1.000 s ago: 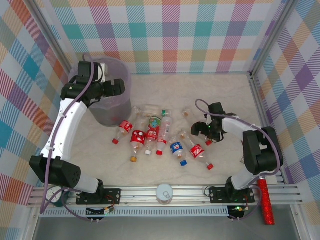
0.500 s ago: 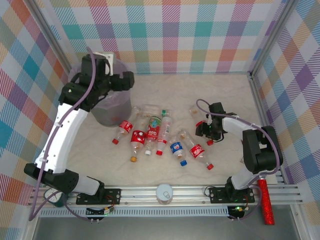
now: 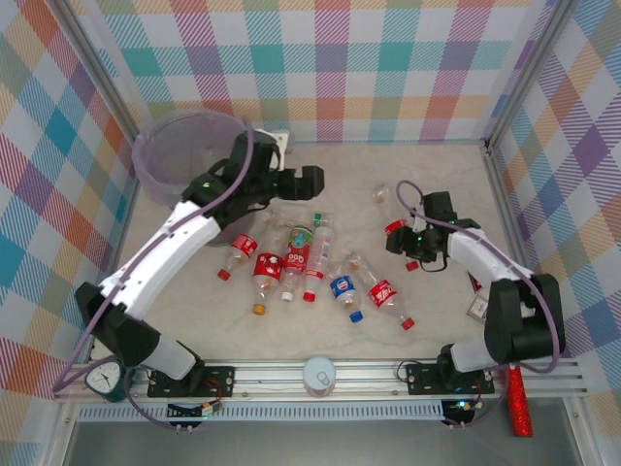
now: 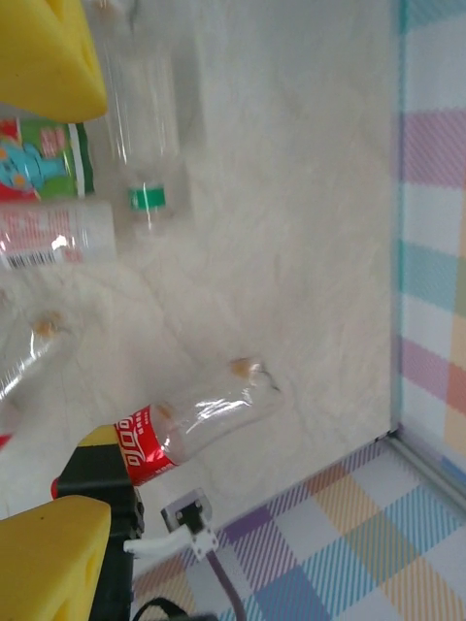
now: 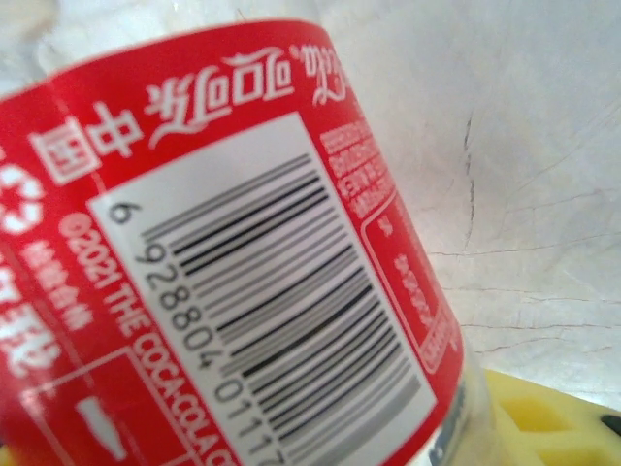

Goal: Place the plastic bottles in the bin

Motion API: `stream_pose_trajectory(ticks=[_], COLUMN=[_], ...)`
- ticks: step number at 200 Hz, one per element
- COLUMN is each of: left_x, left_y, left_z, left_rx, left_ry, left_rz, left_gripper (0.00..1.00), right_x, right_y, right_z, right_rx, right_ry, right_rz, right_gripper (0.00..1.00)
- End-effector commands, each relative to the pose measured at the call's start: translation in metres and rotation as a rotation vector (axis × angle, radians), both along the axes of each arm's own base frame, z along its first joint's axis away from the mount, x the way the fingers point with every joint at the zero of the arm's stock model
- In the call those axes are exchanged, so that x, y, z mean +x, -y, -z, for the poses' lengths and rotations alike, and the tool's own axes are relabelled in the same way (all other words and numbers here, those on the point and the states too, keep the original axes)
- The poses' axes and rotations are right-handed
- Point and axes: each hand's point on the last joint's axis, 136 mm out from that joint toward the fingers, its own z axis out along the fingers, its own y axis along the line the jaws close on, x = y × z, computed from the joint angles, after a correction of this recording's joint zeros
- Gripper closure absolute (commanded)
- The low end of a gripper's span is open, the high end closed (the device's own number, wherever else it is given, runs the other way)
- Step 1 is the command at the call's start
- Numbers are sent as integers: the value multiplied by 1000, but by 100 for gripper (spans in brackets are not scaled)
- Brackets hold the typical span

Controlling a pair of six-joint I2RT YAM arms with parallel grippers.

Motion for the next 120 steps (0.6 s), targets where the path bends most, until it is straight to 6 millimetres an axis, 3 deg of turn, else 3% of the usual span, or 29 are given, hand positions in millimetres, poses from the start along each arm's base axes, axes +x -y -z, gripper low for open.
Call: stream_pose_trajectory(ticks=[1, 53, 120], left_x=[-2, 2, 18], left_y=[46, 94, 127], left_z=[1, 41, 71], left_rx=[-183, -370, -510], left_ry=[-35, -162, -249], left_rz=[70, 120, 100], left_gripper=[1, 0, 0], right_x=[-10, -14, -22], right_y=[-15, -50, -87], right_z=[-21, -69, -80], right_rx=[124, 396, 546], right_ry=[50, 159, 169], right_rz=[-32, -105, -185], right_gripper=[56, 59, 59])
